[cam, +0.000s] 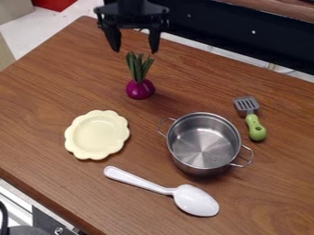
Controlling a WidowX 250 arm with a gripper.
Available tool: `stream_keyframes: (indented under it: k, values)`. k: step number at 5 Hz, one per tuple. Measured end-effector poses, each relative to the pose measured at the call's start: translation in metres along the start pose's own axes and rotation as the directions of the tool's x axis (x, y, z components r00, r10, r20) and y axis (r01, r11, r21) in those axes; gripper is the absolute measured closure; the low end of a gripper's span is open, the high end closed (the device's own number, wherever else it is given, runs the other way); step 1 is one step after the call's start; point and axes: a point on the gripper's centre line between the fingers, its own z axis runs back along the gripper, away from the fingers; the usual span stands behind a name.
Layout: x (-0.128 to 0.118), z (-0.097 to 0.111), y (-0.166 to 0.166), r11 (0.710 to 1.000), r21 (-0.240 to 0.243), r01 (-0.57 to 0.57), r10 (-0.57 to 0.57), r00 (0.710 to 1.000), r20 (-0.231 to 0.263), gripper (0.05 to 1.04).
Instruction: Put the purple radish in the pot
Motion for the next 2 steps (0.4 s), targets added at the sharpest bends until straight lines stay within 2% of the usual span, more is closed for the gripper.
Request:
stream_keyframes:
  k: [1, 2]
  values:
    - [-0.0009, -0.0033, -0.0001, 1.0, -0.003, -0.016, 0.016, 1.0, 0.01, 0.084]
    - [-0.0037, -0.0132, -0.004, 1.0, 0.017, -0.016, 0.016, 1.0, 0.002, 0.083]
